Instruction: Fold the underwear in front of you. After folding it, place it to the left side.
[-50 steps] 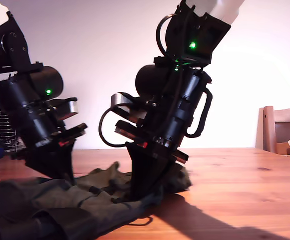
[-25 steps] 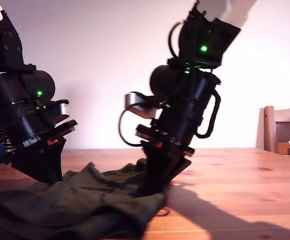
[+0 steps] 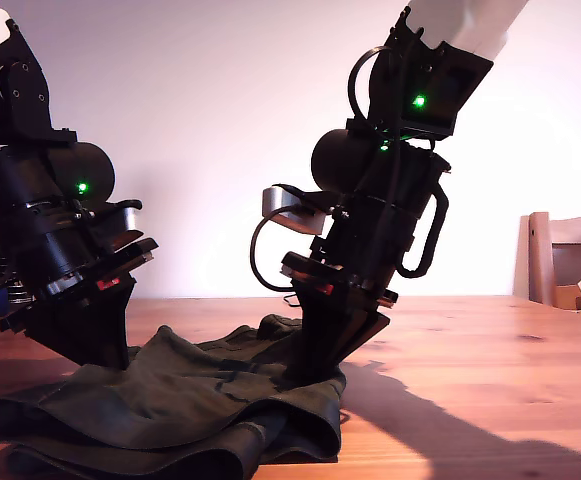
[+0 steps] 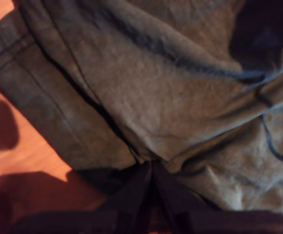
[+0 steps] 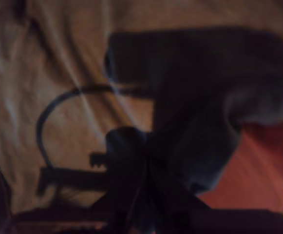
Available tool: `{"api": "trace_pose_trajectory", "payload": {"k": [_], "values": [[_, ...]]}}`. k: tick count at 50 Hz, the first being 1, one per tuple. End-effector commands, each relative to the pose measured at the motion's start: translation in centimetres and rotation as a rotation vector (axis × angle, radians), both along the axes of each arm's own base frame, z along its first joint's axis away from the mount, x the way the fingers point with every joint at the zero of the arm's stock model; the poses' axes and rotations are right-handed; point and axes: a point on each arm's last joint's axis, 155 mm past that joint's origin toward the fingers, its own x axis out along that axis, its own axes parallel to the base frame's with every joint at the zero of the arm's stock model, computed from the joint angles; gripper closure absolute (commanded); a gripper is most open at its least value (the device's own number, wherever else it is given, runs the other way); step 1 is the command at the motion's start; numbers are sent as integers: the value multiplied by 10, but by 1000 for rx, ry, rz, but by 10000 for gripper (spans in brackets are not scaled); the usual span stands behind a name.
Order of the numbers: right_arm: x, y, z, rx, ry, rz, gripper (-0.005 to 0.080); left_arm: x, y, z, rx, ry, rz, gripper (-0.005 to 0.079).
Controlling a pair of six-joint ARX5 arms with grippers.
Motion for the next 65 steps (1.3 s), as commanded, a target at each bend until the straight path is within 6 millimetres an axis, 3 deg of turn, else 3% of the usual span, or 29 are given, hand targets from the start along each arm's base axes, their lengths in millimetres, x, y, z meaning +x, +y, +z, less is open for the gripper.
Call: {"api": "trace_pose_trajectory", "payload": {"k": [1, 10, 25, 30, 40, 49, 53, 58, 61, 65], "values": [[-2, 3, -1, 19, 38, -12, 765, -21, 5, -26, 37, 64, -14, 766], [-1, 13, 26, 83, 43, -39, 765, -8, 0, -8, 11, 5, -13, 766], [-23, 15, 36, 118, 170, -75, 765, -5, -8, 4, -28, -3, -33, 764], [-19, 17, 45, 135, 155, -99, 765, 1, -9, 13, -32, -28, -43, 704], [-15, 17, 62, 150, 131, -145, 756, 13, -10, 34, -48, -89, -41, 500], [-12, 11, 68, 129, 118, -193, 749, 11, -1, 45, -48, -88, -20, 462], [-19, 7, 69, 112, 143, -196, 696, 0, 5, 46, -49, -35, -7, 396], [-25, 3, 71, 99, 160, -199, 535, -19, 7, 48, -83, 63, 5, 309], [-27, 2, 72, 95, 172, -210, 463, -30, 6, 50, -109, 116, 6, 304], [-31, 2, 72, 88, 187, -216, 430, -37, 2, 54, -154, 158, 6, 299]]}}
